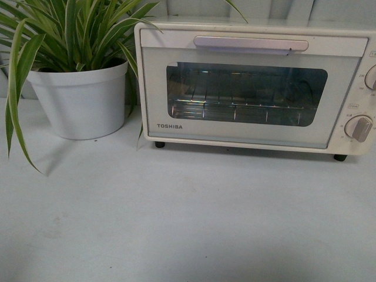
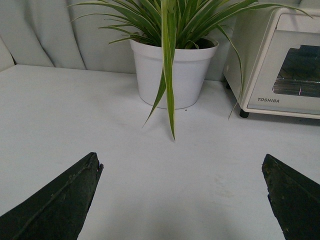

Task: Open oven

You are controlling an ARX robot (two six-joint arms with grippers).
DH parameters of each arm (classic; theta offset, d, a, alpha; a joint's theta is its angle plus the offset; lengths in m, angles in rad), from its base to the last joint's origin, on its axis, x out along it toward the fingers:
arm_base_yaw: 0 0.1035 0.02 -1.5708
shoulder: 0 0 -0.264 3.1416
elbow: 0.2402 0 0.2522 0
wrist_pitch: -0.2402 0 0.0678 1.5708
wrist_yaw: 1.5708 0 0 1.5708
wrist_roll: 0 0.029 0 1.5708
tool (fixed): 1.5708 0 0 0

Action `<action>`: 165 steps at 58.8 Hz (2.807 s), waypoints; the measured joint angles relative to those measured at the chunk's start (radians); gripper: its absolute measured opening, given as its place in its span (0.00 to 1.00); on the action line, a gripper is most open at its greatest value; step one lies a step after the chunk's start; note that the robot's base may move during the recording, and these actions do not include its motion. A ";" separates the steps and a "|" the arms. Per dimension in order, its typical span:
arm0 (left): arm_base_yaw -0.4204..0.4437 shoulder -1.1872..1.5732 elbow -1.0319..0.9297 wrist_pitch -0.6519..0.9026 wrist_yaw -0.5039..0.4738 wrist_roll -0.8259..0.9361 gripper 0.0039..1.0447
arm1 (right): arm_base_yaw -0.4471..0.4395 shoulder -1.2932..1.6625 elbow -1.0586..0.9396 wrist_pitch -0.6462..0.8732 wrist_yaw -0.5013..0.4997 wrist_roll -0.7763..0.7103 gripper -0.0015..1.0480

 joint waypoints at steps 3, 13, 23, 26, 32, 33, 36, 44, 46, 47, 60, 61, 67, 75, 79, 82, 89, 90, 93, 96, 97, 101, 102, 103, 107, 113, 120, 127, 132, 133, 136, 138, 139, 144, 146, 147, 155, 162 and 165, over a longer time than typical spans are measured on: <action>0.000 0.000 0.000 0.000 0.000 0.000 0.94 | 0.000 0.000 0.000 0.000 0.000 0.000 0.91; 0.000 0.000 0.000 0.000 0.000 0.000 0.94 | 0.000 0.000 0.000 0.000 0.000 0.000 0.91; 0.000 0.000 0.000 0.000 0.000 0.000 0.94 | 0.000 0.000 0.000 0.000 0.000 0.000 0.91; 0.000 0.000 0.000 0.000 0.000 0.000 0.94 | 0.000 0.000 0.000 0.000 0.000 0.000 0.91; 0.000 0.000 0.000 0.000 0.000 0.000 0.94 | 0.000 0.000 0.000 0.000 0.000 0.000 0.91; 0.000 0.000 0.000 0.000 0.000 0.000 0.94 | 0.000 0.000 0.000 0.000 0.000 0.000 0.91; 0.000 0.000 0.000 0.000 0.000 0.000 0.94 | 0.000 0.000 0.000 0.000 0.000 0.000 0.91; -0.039 0.025 0.008 -0.027 -0.122 -0.064 0.94 | 0.000 0.000 0.000 0.000 0.000 0.000 0.91; -0.084 0.078 0.017 -0.030 -0.228 -0.134 0.94 | 0.000 0.000 0.000 0.000 0.000 0.000 0.91; -0.095 0.093 0.020 -0.029 -0.248 -0.155 0.94 | 0.000 0.000 0.000 0.000 0.000 0.000 0.91; -0.247 0.529 0.108 0.205 -0.254 -0.644 0.94 | 0.000 0.000 0.000 0.000 0.000 0.000 0.91; -0.257 0.555 0.112 0.226 -0.251 -0.668 0.94 | 0.000 0.000 0.000 0.000 0.000 0.000 0.91; -0.360 0.853 0.175 0.458 -0.233 -0.885 0.94 | 0.000 0.000 0.000 0.000 0.000 0.000 0.91; -0.489 1.244 0.291 0.679 -0.235 -1.058 0.94 | 0.000 0.000 0.000 0.000 0.000 0.000 0.91; -0.534 1.366 0.340 0.718 -0.234 -1.099 0.94 | 0.000 0.000 0.000 0.000 0.000 0.000 0.91; -0.552 1.435 0.369 0.740 -0.229 -1.122 0.94 | 0.000 0.000 0.000 0.000 0.000 0.000 0.91; -0.564 1.572 0.438 0.771 -0.225 -1.159 0.94 | 0.000 0.000 0.000 0.000 0.000 0.000 0.91; -0.564 1.584 0.445 0.772 -0.224 -1.164 0.94 | 0.000 0.000 0.000 0.000 0.000 0.000 0.91; -0.565 1.601 0.459 0.778 -0.217 -1.175 0.94 | 0.000 0.000 0.000 0.000 0.000 0.000 0.91; -0.566 1.617 0.475 0.783 -0.206 -1.181 0.94 | 0.000 0.000 0.000 0.000 0.000 0.000 0.91; -0.568 1.620 0.479 0.784 -0.206 -1.182 0.94 | 0.000 0.000 0.000 0.000 0.000 0.000 0.91; -0.576 1.644 0.500 0.786 -0.208 -1.186 0.94 | 0.000 0.000 0.000 0.000 0.000 0.000 0.91; -0.576 1.647 0.504 0.786 -0.209 -1.191 0.94 | 0.000 0.000 0.000 0.000 0.000 0.000 0.91; -0.578 1.654 0.511 0.786 -0.209 -1.192 0.94 | 0.000 0.000 0.000 0.000 0.000 0.000 0.91; -0.583 1.673 0.529 0.786 -0.209 -1.202 0.94 | -0.031 0.028 0.018 -0.047 -0.106 0.013 0.91; -0.584 1.680 0.536 0.787 -0.214 -1.205 0.94 | -0.070 0.200 0.079 -0.024 -0.293 0.043 0.91; -0.585 1.680 0.536 0.789 -0.211 -1.220 0.94 | -0.009 0.463 0.211 0.143 -0.233 0.070 0.91; -0.585 1.680 0.538 0.788 -0.214 -1.221 0.94 | 0.072 0.754 0.422 0.233 -0.140 0.099 0.91; -0.589 1.681 0.543 0.784 -0.214 -1.228 0.94 | 0.130 0.959 0.586 0.191 -0.073 0.122 0.91; -0.590 1.682 0.545 0.784 -0.212 -1.229 0.94 | 0.141 1.003 0.620 0.177 -0.068 0.129 0.91; -0.593 1.684 0.548 0.784 -0.213 -1.232 0.94 | 0.177 1.133 0.727 0.148 -0.038 0.153 0.91; -0.595 1.684 0.549 0.783 -0.214 -1.232 0.94 | 0.191 1.178 0.768 0.146 -0.023 0.157 0.91; -0.597 1.684 0.550 0.782 -0.214 -1.232 0.94 | 0.198 1.205 0.796 0.141 -0.014 0.159 0.91; -0.602 1.685 0.554 0.776 -0.214 -1.234 0.94 | 0.222 1.304 0.917 0.093 0.015 0.185 0.91; -0.602 1.685 0.555 0.776 -0.214 -1.234 0.94 | 0.230 1.333 0.956 0.079 0.019 0.195 0.91; -0.602 1.685 0.555 0.775 -0.214 -1.234 0.94 | 0.235 1.352 0.980 0.071 0.022 0.204 0.91; -0.602 1.685 0.555 0.772 -0.213 -1.235 0.94 | 0.251 1.417 1.060 0.027 0.042 0.235 0.91; -0.602 1.685 0.556 0.769 -0.213 -1.238 0.94 | 0.262 1.462 1.104 -0.008 0.045 0.263 0.91; -0.602 1.685 0.556 0.769 -0.213 -1.238 0.94 | 0.267 1.477 1.116 -0.015 0.050 0.269 0.91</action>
